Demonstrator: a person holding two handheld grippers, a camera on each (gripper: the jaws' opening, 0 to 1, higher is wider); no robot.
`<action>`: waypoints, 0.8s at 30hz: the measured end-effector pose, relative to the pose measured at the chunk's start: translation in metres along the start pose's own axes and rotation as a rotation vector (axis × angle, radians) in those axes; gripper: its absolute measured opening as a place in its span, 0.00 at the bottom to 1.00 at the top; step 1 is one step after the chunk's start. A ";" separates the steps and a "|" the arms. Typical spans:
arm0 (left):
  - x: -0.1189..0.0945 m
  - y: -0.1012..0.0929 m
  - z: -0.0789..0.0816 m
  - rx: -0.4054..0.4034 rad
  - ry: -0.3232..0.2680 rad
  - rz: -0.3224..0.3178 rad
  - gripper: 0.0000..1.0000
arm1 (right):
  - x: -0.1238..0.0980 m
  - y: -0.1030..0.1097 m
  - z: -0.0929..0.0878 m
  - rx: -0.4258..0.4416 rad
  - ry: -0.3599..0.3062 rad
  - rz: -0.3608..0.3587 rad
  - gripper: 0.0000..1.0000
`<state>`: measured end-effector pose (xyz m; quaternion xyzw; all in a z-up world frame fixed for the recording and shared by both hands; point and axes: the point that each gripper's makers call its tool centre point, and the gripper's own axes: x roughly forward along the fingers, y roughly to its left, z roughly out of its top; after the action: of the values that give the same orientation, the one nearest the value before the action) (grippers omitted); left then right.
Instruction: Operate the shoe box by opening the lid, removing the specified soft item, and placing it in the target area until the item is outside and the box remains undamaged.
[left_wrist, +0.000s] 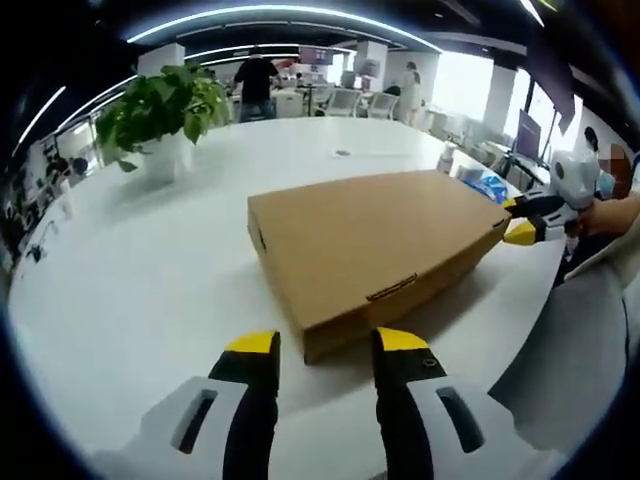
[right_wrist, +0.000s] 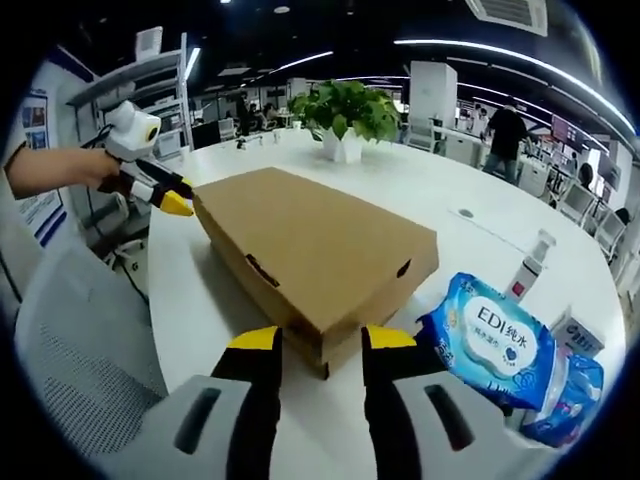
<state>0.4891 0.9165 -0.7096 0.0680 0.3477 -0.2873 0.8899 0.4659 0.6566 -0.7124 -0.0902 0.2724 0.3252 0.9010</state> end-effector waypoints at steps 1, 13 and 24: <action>-0.002 -0.001 0.002 0.003 -0.007 -0.002 0.36 | -0.001 0.000 0.003 -0.003 -0.006 0.001 0.29; 0.006 -0.007 0.007 0.024 -0.012 -0.021 0.34 | 0.004 0.000 0.003 -0.005 0.003 -0.002 0.28; 0.013 -0.001 0.005 -0.003 0.002 -0.013 0.31 | 0.010 -0.002 -0.003 0.002 0.024 -0.010 0.27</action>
<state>0.4990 0.9078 -0.7150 0.0645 0.3494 -0.2925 0.8878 0.4720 0.6593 -0.7205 -0.0947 0.2830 0.3193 0.8994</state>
